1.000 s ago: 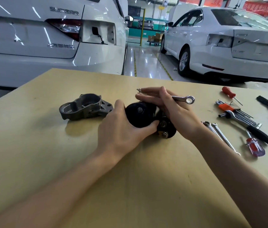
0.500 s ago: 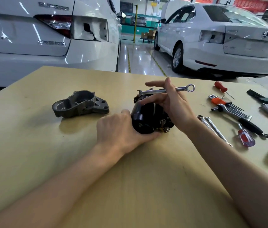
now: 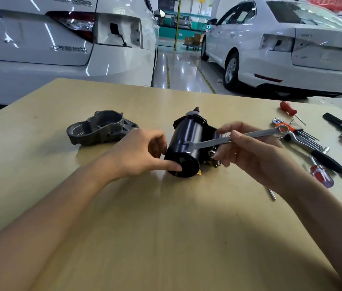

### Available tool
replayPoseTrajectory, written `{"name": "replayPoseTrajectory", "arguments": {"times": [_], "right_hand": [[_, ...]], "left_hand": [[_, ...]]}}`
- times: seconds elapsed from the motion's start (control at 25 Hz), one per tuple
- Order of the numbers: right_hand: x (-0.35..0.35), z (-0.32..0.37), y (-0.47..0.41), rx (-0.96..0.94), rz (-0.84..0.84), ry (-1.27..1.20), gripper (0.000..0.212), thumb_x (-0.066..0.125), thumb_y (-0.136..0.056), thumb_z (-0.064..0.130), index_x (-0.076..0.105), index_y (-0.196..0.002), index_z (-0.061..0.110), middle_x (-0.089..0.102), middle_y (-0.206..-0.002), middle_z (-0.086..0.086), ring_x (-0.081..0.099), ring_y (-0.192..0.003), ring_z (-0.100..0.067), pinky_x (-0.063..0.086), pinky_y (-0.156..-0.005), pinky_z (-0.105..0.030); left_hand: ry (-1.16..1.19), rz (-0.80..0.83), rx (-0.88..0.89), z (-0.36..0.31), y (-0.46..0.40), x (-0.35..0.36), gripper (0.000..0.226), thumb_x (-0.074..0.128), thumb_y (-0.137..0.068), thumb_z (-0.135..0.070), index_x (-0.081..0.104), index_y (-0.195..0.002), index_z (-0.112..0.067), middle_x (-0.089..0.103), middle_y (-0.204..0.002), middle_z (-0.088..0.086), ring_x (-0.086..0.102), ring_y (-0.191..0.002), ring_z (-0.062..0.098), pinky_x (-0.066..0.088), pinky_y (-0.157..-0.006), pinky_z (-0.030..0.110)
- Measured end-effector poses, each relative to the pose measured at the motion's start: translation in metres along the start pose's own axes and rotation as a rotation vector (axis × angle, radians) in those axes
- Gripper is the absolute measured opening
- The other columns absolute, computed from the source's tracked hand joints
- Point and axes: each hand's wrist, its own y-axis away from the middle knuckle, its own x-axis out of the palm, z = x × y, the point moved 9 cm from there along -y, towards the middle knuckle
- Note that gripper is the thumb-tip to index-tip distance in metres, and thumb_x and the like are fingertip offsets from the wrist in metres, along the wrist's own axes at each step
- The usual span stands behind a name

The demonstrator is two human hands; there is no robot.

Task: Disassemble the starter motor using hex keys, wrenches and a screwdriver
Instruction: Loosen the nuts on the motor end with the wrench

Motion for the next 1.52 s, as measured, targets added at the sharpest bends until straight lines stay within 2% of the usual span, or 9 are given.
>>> {"name": "replayPoseTrajectory", "arguments": {"times": [0.16,0.36,0.64,0.96,1.04,1.12,1.24,1.4,1.52], "right_hand": [[-0.003,0.015,0.007,-0.055,-0.048,0.185,0.015,0.075,-0.075,0.027,0.073,-0.084,0.015,0.073,-0.077,-0.015,0.065,-0.068,-0.02,0.05,-0.063,-0.023],[-0.002,0.022,0.012,-0.105,-0.091,0.291,0.013,0.067,-0.079,0.017,0.065,-0.084,0.004,0.071,-0.071,-0.018,0.062,-0.065,-0.024,0.051,-0.063,-0.026],[0.013,0.017,0.014,-0.128,-0.04,0.39,0.011,0.062,-0.082,0.012,0.066,-0.09,0.005,0.074,-0.079,-0.012,0.071,-0.075,-0.017,0.053,-0.069,-0.02],[0.024,0.02,0.005,-0.182,-0.062,0.46,0.013,0.062,-0.086,0.015,0.061,-0.092,0.004,0.072,-0.077,-0.009,0.069,-0.071,-0.012,0.052,-0.066,-0.02],[0.037,0.03,-0.004,-0.25,-0.09,0.626,0.005,0.061,-0.089,0.014,0.059,-0.09,0.01,0.067,-0.076,-0.006,0.064,-0.069,-0.011,0.051,-0.065,-0.024],[0.066,0.038,-0.017,-0.35,-0.056,0.878,0.002,0.057,-0.09,0.014,0.058,-0.09,0.012,0.062,-0.08,0.001,0.06,-0.074,-0.016,0.049,-0.067,-0.03],[0.117,0.026,-0.036,-0.396,0.076,1.187,0.011,0.053,-0.093,0.013,0.062,-0.099,0.011,0.059,-0.092,0.0,0.057,-0.081,-0.02,0.046,-0.072,-0.032],[0.145,-0.005,-0.036,-0.415,0.192,1.566,0.016,0.05,-0.095,0.011,0.062,-0.105,0.017,0.056,-0.103,0.002,0.053,-0.093,-0.018,0.048,-0.074,-0.033],[0.147,0.008,-0.02,-0.561,0.141,1.477,0.016,0.053,-0.093,0.006,0.064,-0.104,0.01,0.058,-0.098,-0.002,0.053,-0.09,-0.019,0.048,-0.07,-0.031]], "left_hand": [[0.132,-0.02,0.048,-0.001,0.0,0.004,0.046,0.088,-0.053,-0.036,0.056,-0.067,-0.007,0.055,-0.057,-0.005,0.045,-0.054,0.008,0.035,-0.052,0.019],[0.183,-0.041,0.072,-0.001,0.0,0.004,0.054,0.082,-0.047,-0.049,0.055,-0.066,-0.006,0.054,-0.057,-0.003,0.046,-0.055,0.01,0.037,-0.054,0.021],[0.289,0.005,0.019,0.004,-0.001,0.008,0.05,0.084,-0.045,-0.043,0.054,-0.065,-0.008,0.06,-0.057,0.004,0.059,-0.051,0.012,0.05,-0.054,0.027],[0.252,0.004,0.019,0.008,-0.001,0.009,0.053,0.085,-0.045,-0.054,0.054,-0.064,-0.014,0.064,-0.062,0.013,0.064,-0.058,0.027,0.056,-0.065,0.047],[0.26,0.014,0.021,0.011,-0.003,0.01,0.051,0.087,-0.047,-0.053,0.055,-0.063,-0.017,0.063,-0.061,0.012,0.06,-0.056,0.026,0.055,-0.06,0.043],[0.247,0.027,0.046,0.009,-0.003,0.012,0.045,0.089,-0.05,-0.047,0.056,-0.062,-0.019,0.057,-0.056,0.001,0.052,-0.054,0.014,0.045,-0.055,0.03],[0.135,0.036,0.077,0.009,-0.001,0.005,0.032,0.087,-0.055,-0.026,0.057,-0.063,-0.017,0.061,-0.058,-0.012,0.054,-0.054,-0.002,0.041,-0.052,0.014],[-0.01,0.046,0.054,0.025,-0.004,-0.017,0.009,0.073,-0.072,-0.009,0.065,-0.076,-0.011,0.067,-0.073,0.004,0.059,-0.068,0.008,0.043,-0.057,0.025],[-0.138,-0.021,0.002,0.03,-0.008,-0.017,0.013,0.062,-0.079,0.007,0.065,-0.077,-0.006,0.06,-0.069,0.001,0.054,-0.07,0.014,0.041,-0.057,0.02]]}}
